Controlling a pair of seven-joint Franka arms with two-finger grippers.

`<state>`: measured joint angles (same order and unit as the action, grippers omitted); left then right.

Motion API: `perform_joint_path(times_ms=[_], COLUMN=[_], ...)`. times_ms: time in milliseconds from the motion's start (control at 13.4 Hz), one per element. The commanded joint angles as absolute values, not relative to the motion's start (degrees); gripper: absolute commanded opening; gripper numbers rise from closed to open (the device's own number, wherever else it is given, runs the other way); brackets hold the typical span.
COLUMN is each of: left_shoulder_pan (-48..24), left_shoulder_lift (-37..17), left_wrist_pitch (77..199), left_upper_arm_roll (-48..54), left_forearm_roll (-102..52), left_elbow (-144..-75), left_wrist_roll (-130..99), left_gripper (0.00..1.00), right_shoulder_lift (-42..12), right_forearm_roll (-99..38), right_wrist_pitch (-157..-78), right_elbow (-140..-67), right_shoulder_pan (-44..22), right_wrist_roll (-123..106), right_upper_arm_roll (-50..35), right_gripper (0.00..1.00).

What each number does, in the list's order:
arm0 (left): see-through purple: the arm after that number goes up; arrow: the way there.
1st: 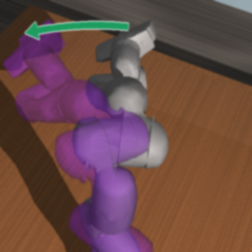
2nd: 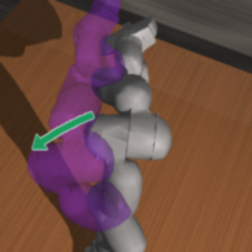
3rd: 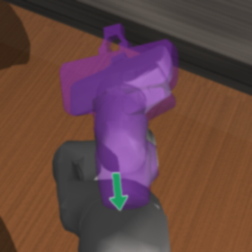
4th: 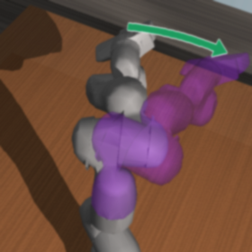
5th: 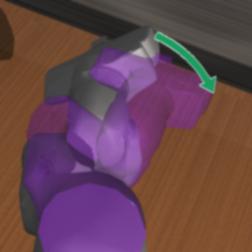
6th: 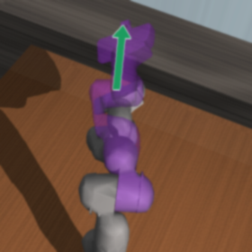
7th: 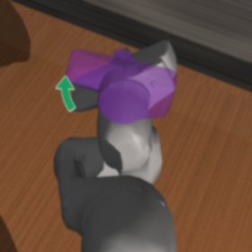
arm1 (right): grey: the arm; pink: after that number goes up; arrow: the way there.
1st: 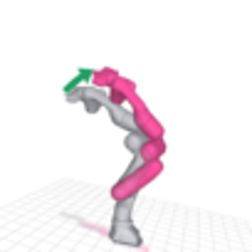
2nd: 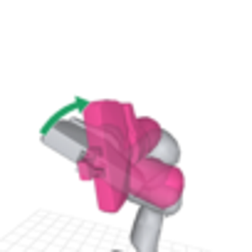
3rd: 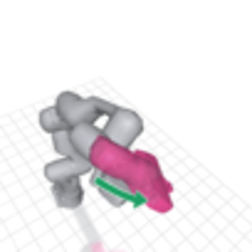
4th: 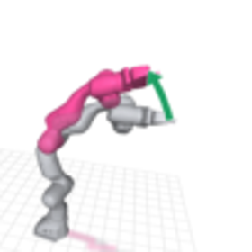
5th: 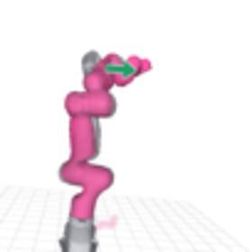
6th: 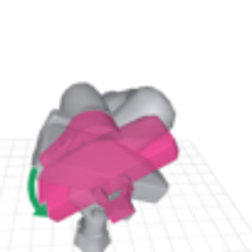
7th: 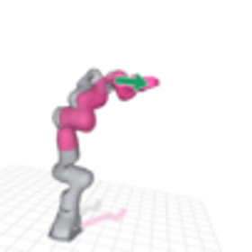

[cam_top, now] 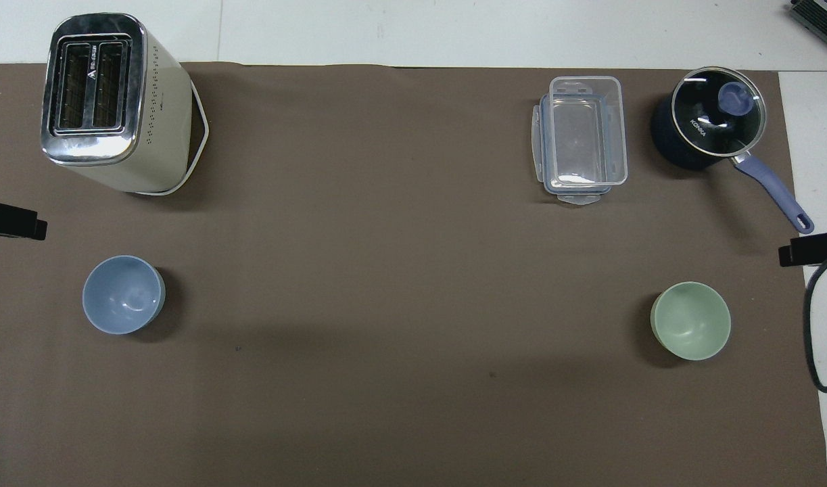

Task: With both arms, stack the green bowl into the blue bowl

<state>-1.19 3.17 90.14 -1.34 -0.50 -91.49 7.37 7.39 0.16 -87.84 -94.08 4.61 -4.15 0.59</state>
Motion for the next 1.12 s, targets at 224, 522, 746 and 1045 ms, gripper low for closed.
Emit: perform_joint_path(times_ms=[224,522,746,1045], left_shoulder_pan=[-0.1,0.4,0.9,6.2], left_shoulder_lift=[6.4,6.3,6.3,6.0], left_wrist_pitch=[94.4,97.5,102.7,110.5], left_upper_arm_roll=[-1.8,-1.8,-1.9,-1.9], left_forearm_roll=[0.3,0.3,-1.7,-8.2], left_elbow=[-98.3,-103.1,-106.7,-114.9], left_wrist_roll=[8.1,8.3,9.9,20.5], left_gripper=[1.0,1.0,1.0,1.0], right_shoulder_lift=[7.6,7.6,7.6,7.6], right_forearm_roll=[0.4,0.4,0.4,0.4], right_wrist_pitch=[-87.2,-87.2,-87.2,-87.2], right_elbow=[-93.7,-93.7,-93.7,-93.7], right_shoulder_pan=[4.9,5.0,5.0,4.9], right_wrist_roll=[-3.8,-3.9,-3.9,-3.9], right_upper_arm_roll=[0.2,0.3,0.3,0.3], right_gripper=[1.0,1.0,1.0,1.0])
